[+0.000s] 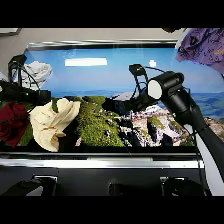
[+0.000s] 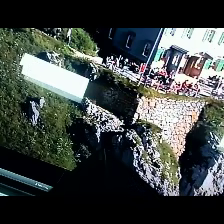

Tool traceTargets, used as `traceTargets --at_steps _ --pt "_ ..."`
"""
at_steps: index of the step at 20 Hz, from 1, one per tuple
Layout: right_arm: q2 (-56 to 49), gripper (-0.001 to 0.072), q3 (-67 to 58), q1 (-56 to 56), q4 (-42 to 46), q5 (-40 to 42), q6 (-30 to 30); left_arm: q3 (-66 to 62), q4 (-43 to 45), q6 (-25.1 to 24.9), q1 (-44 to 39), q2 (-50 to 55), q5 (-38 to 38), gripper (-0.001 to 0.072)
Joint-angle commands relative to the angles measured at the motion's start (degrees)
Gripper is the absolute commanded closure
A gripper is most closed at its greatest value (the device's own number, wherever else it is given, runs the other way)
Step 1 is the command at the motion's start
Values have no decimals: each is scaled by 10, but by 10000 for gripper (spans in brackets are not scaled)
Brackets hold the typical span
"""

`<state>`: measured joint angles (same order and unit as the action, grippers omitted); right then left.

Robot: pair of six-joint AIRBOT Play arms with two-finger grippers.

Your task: Fold the clothes and pants, and hang the long-sleeved shirts on hangers.

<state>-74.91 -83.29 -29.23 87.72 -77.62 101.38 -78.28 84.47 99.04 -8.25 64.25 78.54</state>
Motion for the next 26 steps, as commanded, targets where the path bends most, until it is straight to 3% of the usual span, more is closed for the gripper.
traceTargets --at_steps 1,24,25,26 --pt "0 688 0 -1 0 0 0 0 0 0 0 0 0 682" --pt "0 688 0 -1 0 20 0 0 -2 0 0 1 0 682" --pt "0 688 0 -1 0 20 0 0 -2 0 0 3 4 672" --pt "0 688 0 -1 0 20 0 0 4 3 0 8 18 449"
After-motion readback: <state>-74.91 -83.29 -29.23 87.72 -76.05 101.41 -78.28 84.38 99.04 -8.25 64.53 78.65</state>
